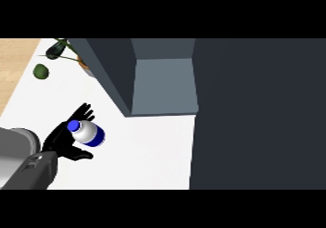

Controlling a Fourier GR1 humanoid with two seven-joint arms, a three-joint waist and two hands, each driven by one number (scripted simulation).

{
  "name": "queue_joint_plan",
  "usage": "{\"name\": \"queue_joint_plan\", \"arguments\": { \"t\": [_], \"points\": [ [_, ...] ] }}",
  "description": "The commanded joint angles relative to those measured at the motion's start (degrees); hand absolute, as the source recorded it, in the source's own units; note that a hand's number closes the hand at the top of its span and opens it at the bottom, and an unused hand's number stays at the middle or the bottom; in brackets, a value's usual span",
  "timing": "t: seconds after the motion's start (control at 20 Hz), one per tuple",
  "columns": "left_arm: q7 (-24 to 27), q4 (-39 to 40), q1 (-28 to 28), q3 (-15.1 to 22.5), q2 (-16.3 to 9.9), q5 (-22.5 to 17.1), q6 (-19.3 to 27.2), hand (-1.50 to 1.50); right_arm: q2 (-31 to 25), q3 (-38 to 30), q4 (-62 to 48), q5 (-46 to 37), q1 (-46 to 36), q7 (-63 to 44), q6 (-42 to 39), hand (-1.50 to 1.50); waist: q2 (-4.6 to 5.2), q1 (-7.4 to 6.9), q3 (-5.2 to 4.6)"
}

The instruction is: Pick up the bottled water, place it into the cabinet and close the cabinet

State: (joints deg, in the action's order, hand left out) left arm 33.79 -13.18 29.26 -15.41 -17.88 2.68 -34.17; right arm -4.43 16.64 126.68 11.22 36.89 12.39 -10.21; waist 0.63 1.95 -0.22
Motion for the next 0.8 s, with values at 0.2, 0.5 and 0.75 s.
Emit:
{"name": "queue_joint_plan", "arguments": {
  "t": [0.2,0.5,0.75],
  "points": [
    [2.84,3.09,0.39,-0.24,1.47,-0.80,-9.53,-1.50,-0.46,-0.81,0.74,1.02,0.97,0.20,0.10,-1.50,0.06,0.24,-0.02],
    [0.41,3.51,0.97,-1.91,2.72,-3.19,-12.13,-1.50,0.77,1.05,-0.20,-0.66,-1.49,-1.24,1.74,-1.50,-0.02,-0.29,0.01],
    [2.53,1.47,-1.11,0.81,6.90,-1.13,-12.12,-1.50,1.48,-1.45,-4.58,0.85,-6.09,-1.46,2.08,-1.50,0.05,-0.79,0.04]
  ]
}}
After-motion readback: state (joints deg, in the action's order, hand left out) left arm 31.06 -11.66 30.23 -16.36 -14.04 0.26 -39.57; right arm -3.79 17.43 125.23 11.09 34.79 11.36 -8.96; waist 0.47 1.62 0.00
